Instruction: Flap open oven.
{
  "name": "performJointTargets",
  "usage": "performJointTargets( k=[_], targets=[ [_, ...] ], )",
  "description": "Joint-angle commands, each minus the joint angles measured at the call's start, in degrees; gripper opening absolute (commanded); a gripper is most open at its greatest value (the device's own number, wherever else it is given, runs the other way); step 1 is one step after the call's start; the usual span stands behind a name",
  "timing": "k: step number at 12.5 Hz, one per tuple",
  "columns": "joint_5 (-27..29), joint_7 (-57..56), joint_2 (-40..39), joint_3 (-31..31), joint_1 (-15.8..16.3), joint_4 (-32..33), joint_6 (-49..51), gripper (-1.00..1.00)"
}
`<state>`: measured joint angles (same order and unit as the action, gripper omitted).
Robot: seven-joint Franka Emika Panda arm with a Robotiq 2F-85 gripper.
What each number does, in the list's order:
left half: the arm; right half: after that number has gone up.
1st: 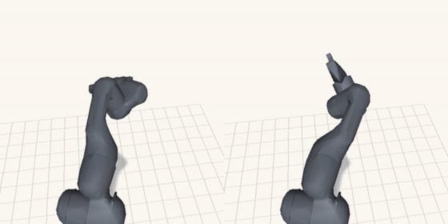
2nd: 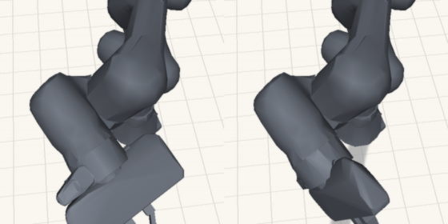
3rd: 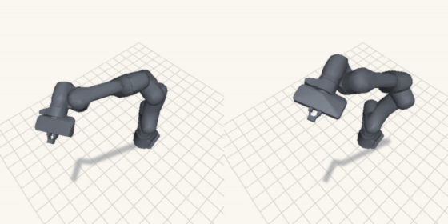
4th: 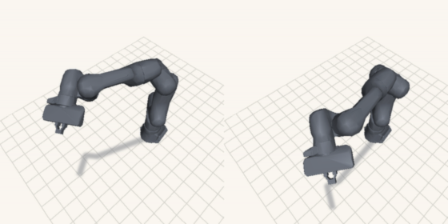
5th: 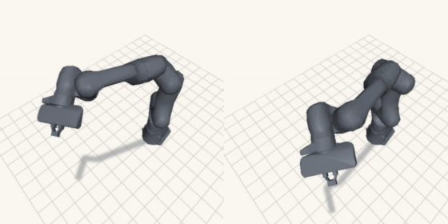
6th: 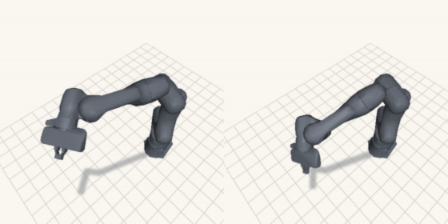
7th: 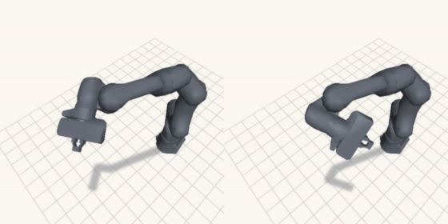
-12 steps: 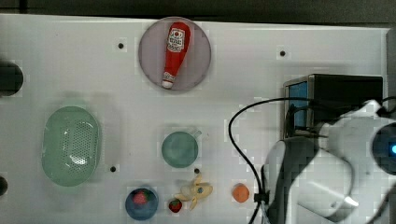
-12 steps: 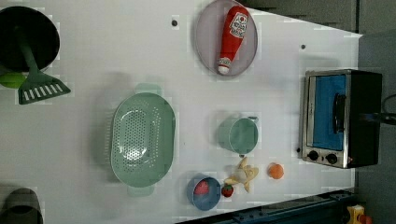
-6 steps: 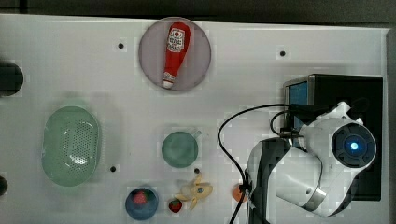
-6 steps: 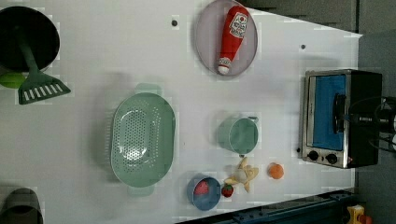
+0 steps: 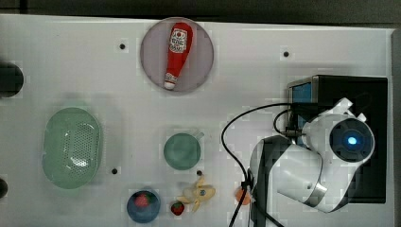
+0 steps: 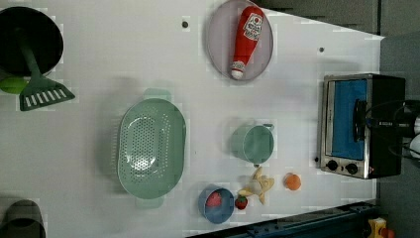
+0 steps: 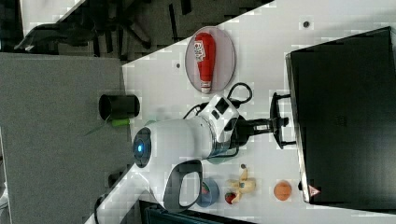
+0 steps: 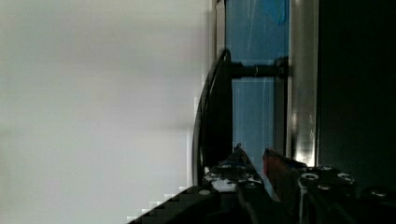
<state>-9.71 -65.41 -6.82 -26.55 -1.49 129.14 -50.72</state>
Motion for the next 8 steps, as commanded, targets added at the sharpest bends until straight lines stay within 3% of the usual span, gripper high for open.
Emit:
performJointTargets(
  k=[1,8],
  targets=[
    [-6.84,7.63,-1.35,2.02,1.19,0.64,-0.08,-0.65],
    [-26.1,33.32,-3.83,9.61,4.9,2.36,3.9,-0.65]
  ],
)
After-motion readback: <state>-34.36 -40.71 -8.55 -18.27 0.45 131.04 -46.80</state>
